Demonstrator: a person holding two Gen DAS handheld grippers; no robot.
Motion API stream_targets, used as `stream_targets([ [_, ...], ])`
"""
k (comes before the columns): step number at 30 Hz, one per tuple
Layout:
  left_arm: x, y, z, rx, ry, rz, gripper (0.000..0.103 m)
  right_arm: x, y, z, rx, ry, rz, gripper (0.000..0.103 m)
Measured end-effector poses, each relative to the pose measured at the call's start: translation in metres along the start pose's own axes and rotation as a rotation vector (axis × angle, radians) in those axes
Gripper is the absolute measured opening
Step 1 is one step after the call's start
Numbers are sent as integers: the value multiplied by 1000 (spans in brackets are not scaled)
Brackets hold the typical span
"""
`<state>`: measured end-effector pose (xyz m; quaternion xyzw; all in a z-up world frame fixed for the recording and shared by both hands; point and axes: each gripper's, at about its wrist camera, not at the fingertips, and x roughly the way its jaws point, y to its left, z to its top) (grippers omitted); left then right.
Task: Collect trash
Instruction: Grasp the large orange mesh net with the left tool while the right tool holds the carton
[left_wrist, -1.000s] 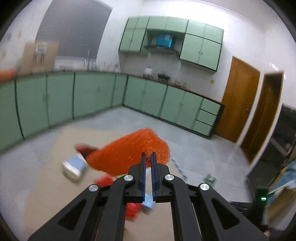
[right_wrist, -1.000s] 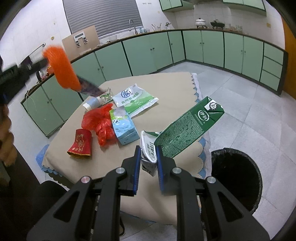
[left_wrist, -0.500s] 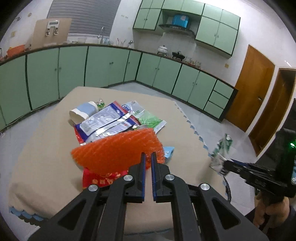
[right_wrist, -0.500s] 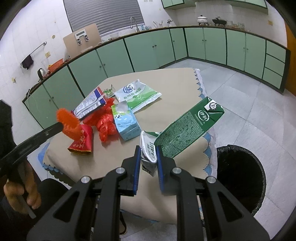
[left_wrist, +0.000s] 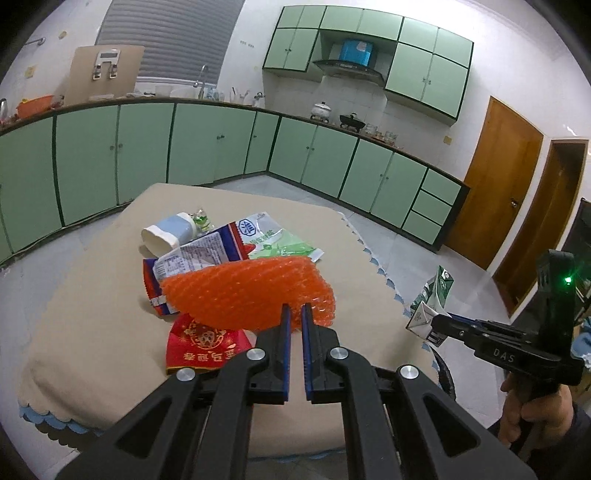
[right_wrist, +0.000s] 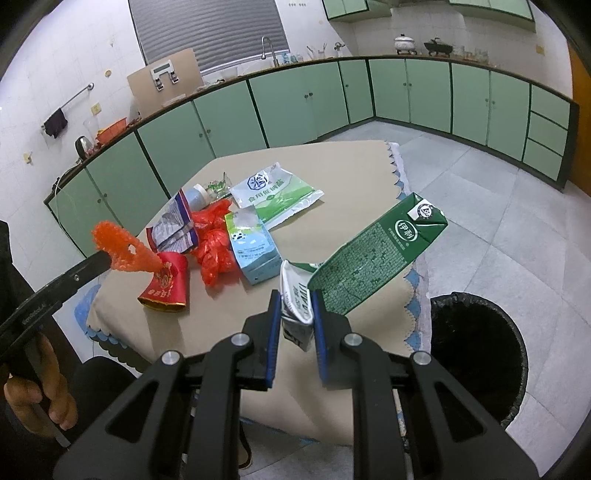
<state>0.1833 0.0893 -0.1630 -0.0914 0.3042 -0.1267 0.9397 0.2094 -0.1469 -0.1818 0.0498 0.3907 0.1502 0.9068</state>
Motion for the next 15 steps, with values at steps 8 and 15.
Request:
stream_targets([
  [8, 3, -5, -1, 16, 6, -13, 6, -16, -1, 2, 2, -24, -3, 16],
  [15, 4, -17, -1, 37, 7, -36, 6, -34, -4, 1, 7, -51, -11, 15],
])
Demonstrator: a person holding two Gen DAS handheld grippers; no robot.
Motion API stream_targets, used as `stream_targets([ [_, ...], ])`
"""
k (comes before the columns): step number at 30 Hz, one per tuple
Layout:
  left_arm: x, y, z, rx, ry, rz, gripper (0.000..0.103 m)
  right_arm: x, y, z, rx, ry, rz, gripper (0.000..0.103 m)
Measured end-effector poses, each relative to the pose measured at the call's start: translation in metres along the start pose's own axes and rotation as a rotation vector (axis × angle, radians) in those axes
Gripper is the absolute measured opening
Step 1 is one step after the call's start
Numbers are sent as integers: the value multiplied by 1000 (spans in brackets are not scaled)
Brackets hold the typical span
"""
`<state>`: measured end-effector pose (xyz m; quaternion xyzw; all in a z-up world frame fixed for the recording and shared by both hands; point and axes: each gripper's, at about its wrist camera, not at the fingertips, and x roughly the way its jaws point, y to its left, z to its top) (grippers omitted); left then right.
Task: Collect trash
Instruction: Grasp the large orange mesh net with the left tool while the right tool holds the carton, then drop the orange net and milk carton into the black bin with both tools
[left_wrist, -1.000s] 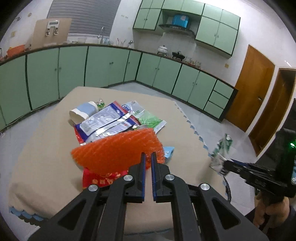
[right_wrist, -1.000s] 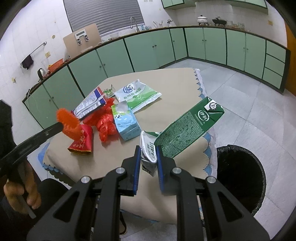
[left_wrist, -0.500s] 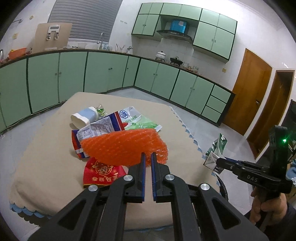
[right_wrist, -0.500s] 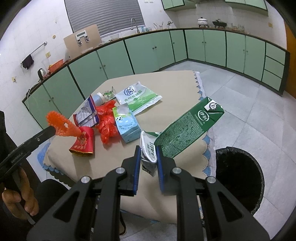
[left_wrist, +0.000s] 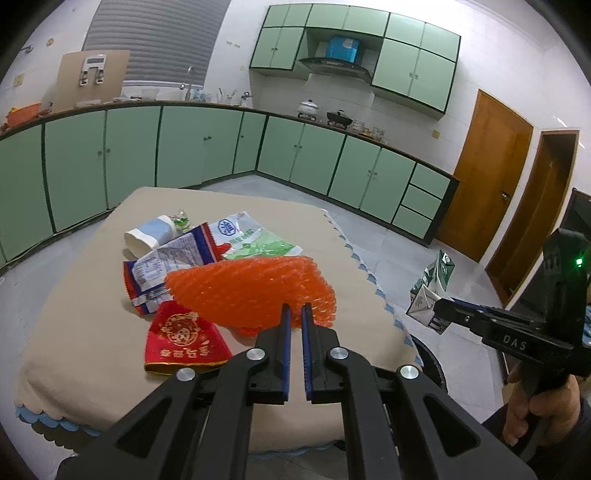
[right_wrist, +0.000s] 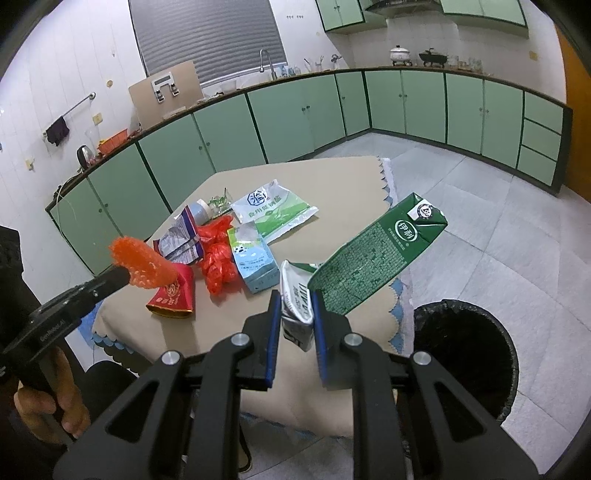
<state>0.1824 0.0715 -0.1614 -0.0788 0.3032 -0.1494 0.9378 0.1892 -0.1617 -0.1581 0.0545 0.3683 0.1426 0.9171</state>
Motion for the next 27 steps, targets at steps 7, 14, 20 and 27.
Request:
stream_targets([
  [7, 3, -24, 2, 40, 4, -26, 6, -15, -11, -4, 15, -21, -15, 15],
  [14, 17, -72, 10, 128, 13, -103, 6, -30, -42, -12, 42, -29, -73, 15],
  [20, 48, -138, 17, 250, 36, -225, 6, -39, -93, -28, 119, -16, -142, 15],
  [27, 106, -202, 14, 349, 124, -392, 6, -22, -150, -48, 207, 39, -188, 15],
])
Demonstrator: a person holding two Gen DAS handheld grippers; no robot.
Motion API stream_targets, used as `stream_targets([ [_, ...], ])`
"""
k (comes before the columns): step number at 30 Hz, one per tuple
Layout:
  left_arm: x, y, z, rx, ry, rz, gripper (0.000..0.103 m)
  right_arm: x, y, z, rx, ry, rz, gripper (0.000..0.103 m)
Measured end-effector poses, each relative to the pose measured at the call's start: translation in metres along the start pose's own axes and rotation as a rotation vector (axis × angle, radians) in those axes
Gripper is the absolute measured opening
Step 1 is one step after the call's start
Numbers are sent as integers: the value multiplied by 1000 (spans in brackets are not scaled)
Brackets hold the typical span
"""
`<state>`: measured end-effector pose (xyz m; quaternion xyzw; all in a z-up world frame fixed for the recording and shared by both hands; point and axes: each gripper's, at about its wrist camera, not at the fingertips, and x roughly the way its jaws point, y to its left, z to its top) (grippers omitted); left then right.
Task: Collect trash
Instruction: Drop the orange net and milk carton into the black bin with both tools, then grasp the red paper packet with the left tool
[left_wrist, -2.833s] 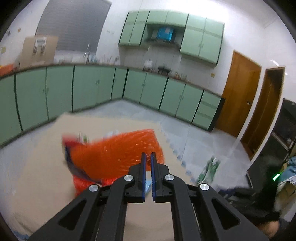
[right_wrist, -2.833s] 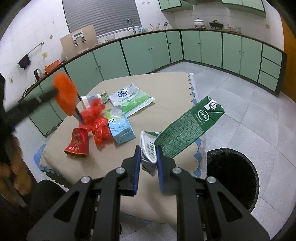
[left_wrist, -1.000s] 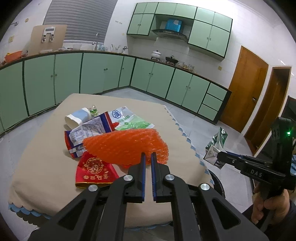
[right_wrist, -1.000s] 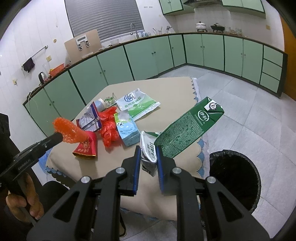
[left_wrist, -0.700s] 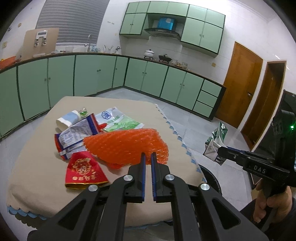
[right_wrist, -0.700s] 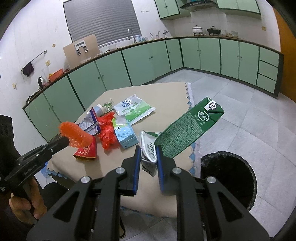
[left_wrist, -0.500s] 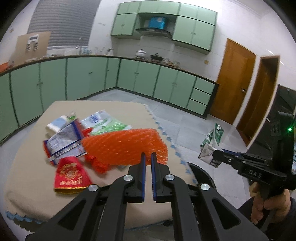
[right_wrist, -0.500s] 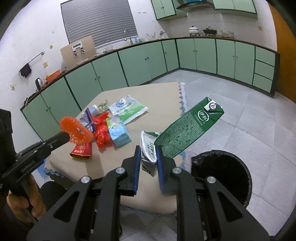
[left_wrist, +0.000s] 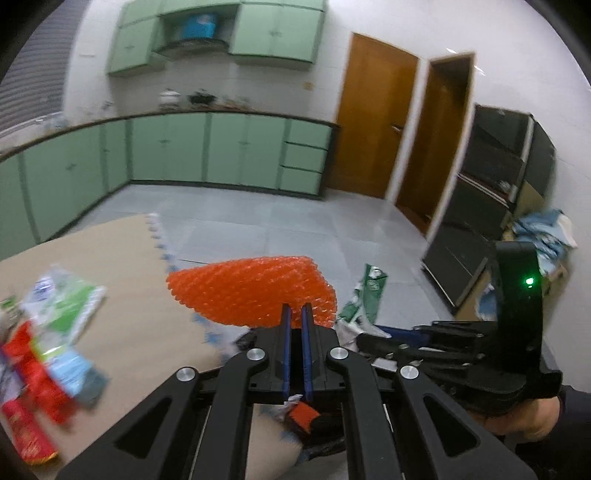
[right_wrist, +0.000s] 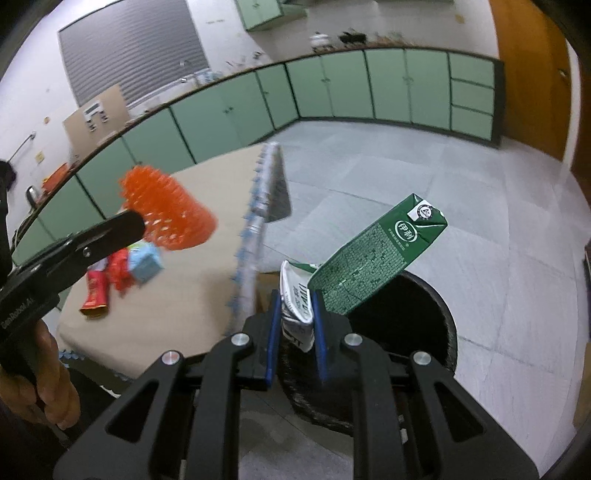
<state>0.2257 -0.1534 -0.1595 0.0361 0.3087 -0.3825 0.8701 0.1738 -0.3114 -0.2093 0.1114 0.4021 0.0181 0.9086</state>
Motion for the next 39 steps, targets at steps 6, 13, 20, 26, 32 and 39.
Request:
stream_targets([
  [6, 69, -10, -2, 44, 95, -86, 6, 40, -33, -4, 35, 60, -31, 16],
  [13, 127, 0, -24, 20, 205, -88, 20, 64, -55, -14, 54, 111, -69, 42],
  [20, 130, 9, -34, 8, 224, -39, 36, 49, -67, -15, 109, 76, -74, 42],
  [26, 76, 21, -35, -24, 136, 82, 59, 26, -42, -5, 60, 34, -36, 42],
  [32, -6, 50, -48, -106, 61, 284, 77, 9, 17, 6, -32, -8, 45, 56],
  [39, -109, 95, -77, -231, -45, 547, 89, 16, 100, 8, -148, 1, 166, 61],
])
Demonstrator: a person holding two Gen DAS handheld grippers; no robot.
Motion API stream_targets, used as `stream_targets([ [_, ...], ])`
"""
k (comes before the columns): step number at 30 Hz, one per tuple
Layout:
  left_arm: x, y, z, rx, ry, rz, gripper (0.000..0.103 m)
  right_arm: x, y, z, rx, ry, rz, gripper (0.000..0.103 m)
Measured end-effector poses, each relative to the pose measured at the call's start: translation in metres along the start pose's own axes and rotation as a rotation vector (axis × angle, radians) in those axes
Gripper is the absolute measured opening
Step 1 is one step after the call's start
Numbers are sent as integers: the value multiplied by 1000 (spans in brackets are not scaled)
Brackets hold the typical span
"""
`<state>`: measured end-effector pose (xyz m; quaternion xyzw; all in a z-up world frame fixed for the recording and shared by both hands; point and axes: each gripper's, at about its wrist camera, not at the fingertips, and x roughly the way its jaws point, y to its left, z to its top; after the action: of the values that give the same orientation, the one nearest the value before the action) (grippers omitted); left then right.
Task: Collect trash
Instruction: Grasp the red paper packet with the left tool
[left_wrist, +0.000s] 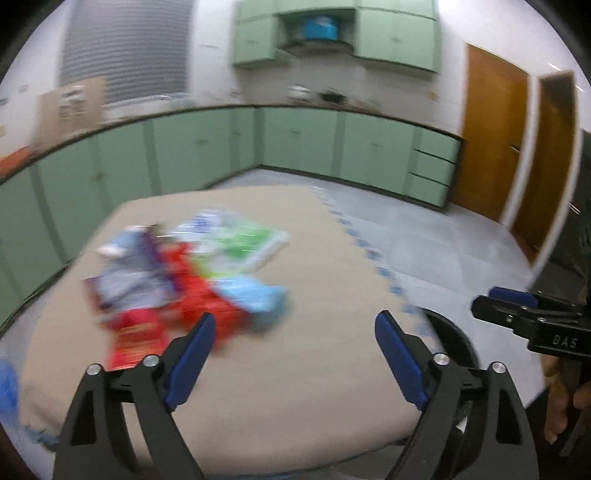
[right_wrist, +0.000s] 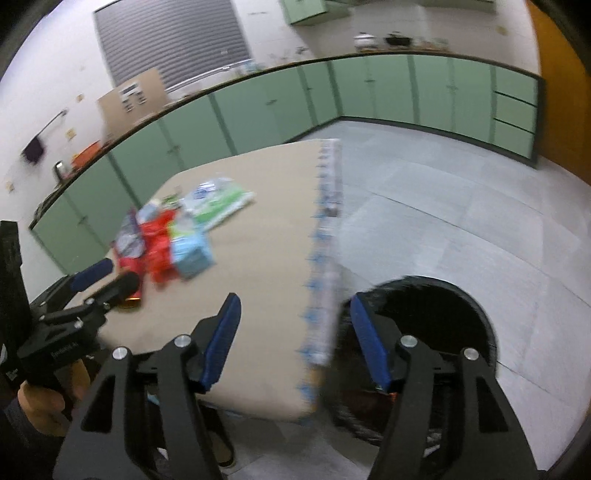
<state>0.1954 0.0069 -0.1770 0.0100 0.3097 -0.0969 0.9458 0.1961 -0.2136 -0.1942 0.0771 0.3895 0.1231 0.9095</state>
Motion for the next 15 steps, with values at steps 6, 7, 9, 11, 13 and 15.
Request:
stream_targets([
  [6, -20, 70, -20, -71, -19, 150, 92, 22, 57, 12, -76, 22, 81, 63],
  [7, -21, 80, -23, -81, -18, 162, 92, 24, 63, 12, -85, 24, 87, 63],
  [9, -21, 94, -28, -101, -13, 175, 92, 28, 77, 16, -106, 29, 101, 63],
  [11, -19, 103, -33, -120, -13, 171, 92, 34, 89, 18, -124, 36, 106, 63],
  [13, -14, 107, -39, -127, -5, 163, 92, 40, 97, 18, -133, 48, 109, 63],
  [15, -5, 109, -45, -115, 7, 173, 91, 45, 103, 20, -139, 56, 108, 63],
])
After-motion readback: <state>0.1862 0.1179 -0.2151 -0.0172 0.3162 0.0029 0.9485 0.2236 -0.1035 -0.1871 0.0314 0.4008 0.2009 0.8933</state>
